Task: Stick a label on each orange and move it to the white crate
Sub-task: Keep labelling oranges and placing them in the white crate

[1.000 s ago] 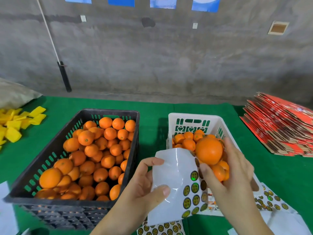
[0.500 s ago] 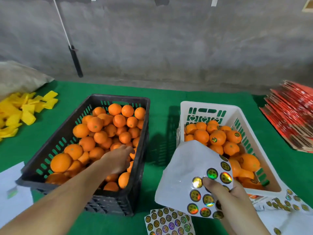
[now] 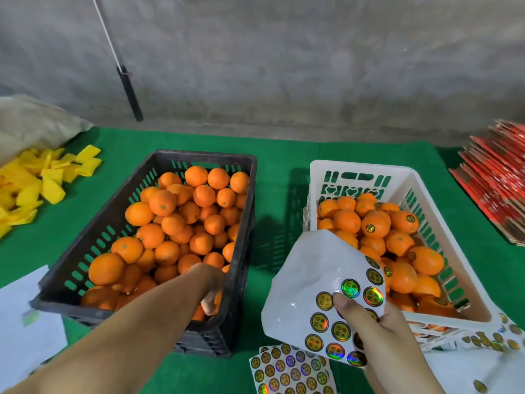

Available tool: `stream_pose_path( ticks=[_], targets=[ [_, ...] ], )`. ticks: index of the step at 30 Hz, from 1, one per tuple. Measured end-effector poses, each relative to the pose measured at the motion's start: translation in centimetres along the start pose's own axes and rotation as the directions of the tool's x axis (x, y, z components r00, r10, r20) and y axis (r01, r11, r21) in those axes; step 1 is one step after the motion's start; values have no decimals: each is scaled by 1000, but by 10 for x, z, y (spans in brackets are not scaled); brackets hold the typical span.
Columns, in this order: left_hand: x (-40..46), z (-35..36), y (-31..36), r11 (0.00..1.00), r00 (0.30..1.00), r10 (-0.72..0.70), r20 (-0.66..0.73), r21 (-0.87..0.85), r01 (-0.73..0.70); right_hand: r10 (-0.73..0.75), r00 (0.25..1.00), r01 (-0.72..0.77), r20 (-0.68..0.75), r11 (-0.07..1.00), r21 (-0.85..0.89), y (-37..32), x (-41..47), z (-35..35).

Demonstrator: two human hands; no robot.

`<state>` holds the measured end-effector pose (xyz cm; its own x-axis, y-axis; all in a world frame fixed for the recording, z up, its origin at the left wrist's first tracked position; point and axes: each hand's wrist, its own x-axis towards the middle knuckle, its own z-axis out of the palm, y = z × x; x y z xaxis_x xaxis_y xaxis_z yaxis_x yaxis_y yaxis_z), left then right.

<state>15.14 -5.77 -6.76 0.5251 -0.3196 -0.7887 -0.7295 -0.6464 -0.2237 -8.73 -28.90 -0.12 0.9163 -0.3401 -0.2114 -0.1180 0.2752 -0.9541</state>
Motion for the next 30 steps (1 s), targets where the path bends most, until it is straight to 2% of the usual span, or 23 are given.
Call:
stream_pose_path(
  ticks=[1,3,4,5,6,7,8,9,10,11,12,13,14,15,16,17,19,21,23,25,27,30],
  targets=[
    [-3,0,0,1000,1000,3,25,-19,-3,-9,1000,10,-5,1000,14,-2,-2,0],
    [-18,-2,-3,985,998,-47,-37,-166,40,-28,999,28,-23,1000,-3,-4,-5,-3],
    [-30,-5,-8,954,989,-102,-107,-293,67,-41,999,41,3,999,11,-5,-6,-5],
    [-41,-6,-17,879,971,-164,-174,-473,64,-56,998,56,13,998,21,-7,-7,-7],
    [-57,-8,-25,734,940,-225,-258,-679,-10,-64,998,64,17,998,20,-10,-9,-8],
    [-75,-8,-30,524,898,-298,-324,-842,-130,-85,996,84,32,996,20,-13,-12,-8],
    [-98,-6,-28,295,841,-382,-383,-913,-281,-103,994,103,33,995,17,-16,-13,-6],
    [-117,-2,-23,85,781,-458,-425,-896,-437,-134,990,133,41,991,8,-18,-15,-5],
    [-136,2,-11,-95,757,-469,-456,-826,-556,-160,985,160,59,987,-3,-21,-17,-2],
    [-151,8,5,-254,746,-424,-513,-723,-642,-191,978,193,80,981,-20,-23,-18,0],
    [-161,6,24,-407,752,-327,-573,-633,-659,-215,971,218,106,976,-24,-25,-19,2],
    [-167,5,46,-502,748,-232,-622,-582,-640,-244,962,249,119,968,-24,-27,-19,3],
    [-171,4,67,-487,747,-194,-636,-599,-636,-278,952,283,130,959,-18,-30,-20,6],
    [-173,-1,83,-422,762,-180,-622,-651,-631,-309,941,315,136,949,-23,-33,-21,8],
    [-174,-6,99,-393,760,-208,-615,-659,-641,-341,930,350,137,936,-47,-35,-22,11],
    [-176,-6,111,-432,747,-210,-630,-626,-649,-379,915,391,138,918,-68,-37,-24,13],
    [-185,-8,126,-615,721,-175,-670,-497,-612,-474,873,486,116,864,-133,-40,-31,16],
    [-196,-9,134,-717,695,-180,-696,-391,-577,-558,822,564,114,770,-300,-43,-38,15],
    [-198,-14,141,-709,680,-261,-685,-342,-616,-562,818,554,122,713,-429,-44,-44,13],
    [-204,-13,147,-763,674,-284,-682,-266,-590,-519,847,515,116,744,-426,-49,-46,12],
    [-214,-11,150,-819,670,-283,-686,-191,-541,-531,837,530,131,727,-436,-52,-47,9],
    [-218,-9,150,-819,657,-332,-678,-139,-557,-506,844,535,180,762,-365,-59,-48,7]
  ],
)
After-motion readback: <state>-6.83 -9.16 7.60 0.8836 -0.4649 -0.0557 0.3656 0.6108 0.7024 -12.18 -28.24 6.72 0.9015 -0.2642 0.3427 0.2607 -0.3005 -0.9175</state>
